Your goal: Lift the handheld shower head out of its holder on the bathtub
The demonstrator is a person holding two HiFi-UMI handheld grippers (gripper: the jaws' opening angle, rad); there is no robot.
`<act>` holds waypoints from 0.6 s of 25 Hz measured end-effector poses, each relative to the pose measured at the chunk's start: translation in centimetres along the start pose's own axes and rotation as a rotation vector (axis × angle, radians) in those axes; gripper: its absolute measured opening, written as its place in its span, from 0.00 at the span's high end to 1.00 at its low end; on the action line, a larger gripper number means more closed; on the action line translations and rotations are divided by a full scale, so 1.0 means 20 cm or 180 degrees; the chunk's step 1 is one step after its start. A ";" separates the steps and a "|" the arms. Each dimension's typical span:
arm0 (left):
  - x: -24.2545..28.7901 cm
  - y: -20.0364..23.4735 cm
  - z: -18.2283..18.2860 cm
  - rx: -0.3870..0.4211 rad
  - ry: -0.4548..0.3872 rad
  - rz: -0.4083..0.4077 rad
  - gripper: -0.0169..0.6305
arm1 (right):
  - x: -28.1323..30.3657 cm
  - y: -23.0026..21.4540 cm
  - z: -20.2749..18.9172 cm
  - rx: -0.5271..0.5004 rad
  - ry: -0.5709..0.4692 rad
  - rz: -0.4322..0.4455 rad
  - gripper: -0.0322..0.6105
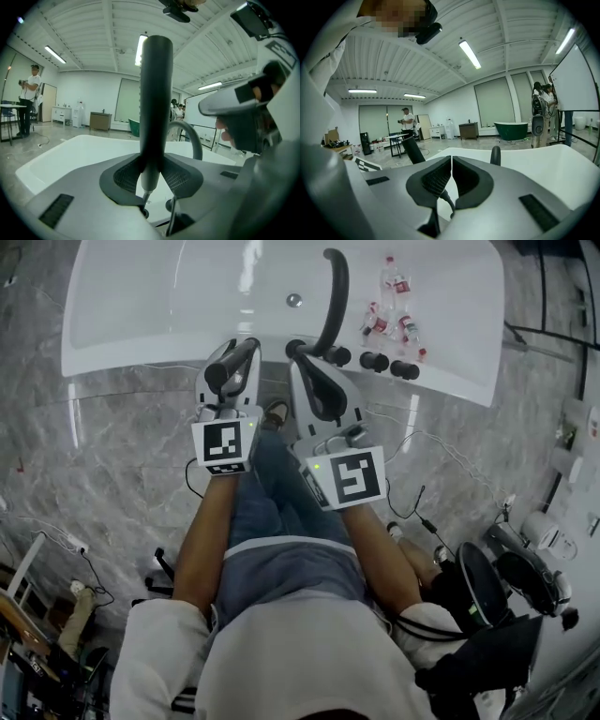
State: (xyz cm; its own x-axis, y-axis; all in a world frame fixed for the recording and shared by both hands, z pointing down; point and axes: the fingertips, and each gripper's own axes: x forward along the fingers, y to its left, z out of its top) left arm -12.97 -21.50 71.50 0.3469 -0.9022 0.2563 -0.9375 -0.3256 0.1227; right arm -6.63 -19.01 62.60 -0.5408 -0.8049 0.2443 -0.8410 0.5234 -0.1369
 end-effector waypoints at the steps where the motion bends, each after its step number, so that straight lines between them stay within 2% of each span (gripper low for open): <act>1: -0.07 -0.01 0.13 0.0026 -0.0021 -0.0028 0.75 | -0.03 0.04 0.10 -0.0004 -0.0035 0.0018 0.92; 7: -0.48 -0.21 0.97 0.0227 -0.0188 -0.0134 0.75 | -0.41 0.17 0.82 -0.0125 -0.0156 0.0033 0.92; 11: -0.72 -0.33 1.51 0.0391 -0.0375 -0.0134 0.75 | -0.67 0.26 1.35 -0.0283 -0.0528 -0.0083 0.92; 15: -0.96 -0.53 1.97 0.0452 -0.0580 -0.0135 0.74 | -0.94 0.37 1.73 -0.0352 -0.0674 0.0032 0.92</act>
State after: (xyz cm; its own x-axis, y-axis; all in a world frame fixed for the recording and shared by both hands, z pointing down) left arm -10.77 -11.89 27.40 0.3875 -0.9188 0.0750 -0.9211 -0.3892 -0.0098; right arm -3.19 -9.64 23.83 -0.5505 -0.8341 0.0352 -0.8348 0.5497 -0.0296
